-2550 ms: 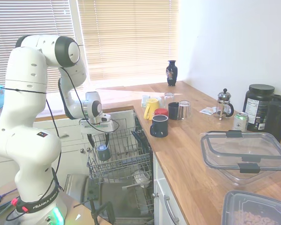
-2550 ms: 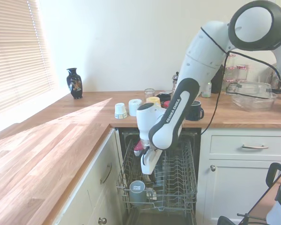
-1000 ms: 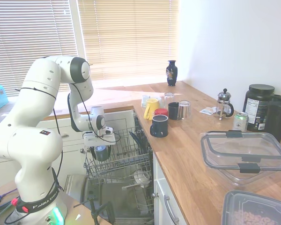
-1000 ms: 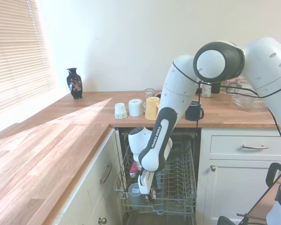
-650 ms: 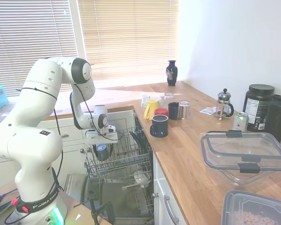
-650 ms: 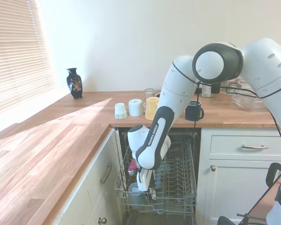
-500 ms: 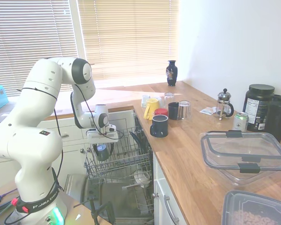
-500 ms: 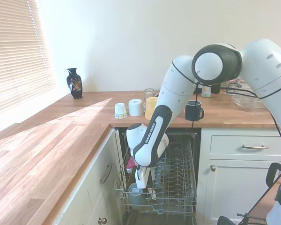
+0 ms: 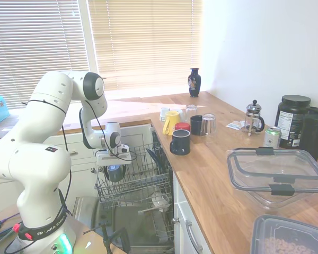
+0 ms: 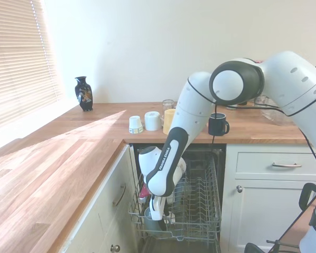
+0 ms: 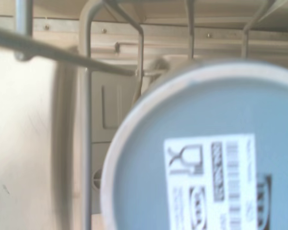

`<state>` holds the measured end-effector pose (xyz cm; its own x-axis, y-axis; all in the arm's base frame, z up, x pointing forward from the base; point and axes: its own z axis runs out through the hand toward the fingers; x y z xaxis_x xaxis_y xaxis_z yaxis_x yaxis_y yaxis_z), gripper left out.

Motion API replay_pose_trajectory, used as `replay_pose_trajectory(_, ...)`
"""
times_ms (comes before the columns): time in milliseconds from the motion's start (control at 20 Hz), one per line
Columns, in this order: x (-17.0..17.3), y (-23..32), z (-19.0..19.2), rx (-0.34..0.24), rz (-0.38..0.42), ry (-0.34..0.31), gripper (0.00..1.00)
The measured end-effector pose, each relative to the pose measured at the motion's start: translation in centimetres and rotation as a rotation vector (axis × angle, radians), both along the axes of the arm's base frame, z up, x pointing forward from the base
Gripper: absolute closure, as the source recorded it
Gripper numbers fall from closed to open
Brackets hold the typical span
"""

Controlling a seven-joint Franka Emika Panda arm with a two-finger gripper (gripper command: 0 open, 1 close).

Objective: Move a mug from dishwasher to table

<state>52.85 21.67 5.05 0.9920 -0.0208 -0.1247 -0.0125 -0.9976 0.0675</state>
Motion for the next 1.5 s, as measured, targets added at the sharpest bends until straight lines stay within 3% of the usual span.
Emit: replay_pose_trajectory(1500, -0.31, 0.26, -0.83, -0.011, 0.006, -0.007, 1.00)
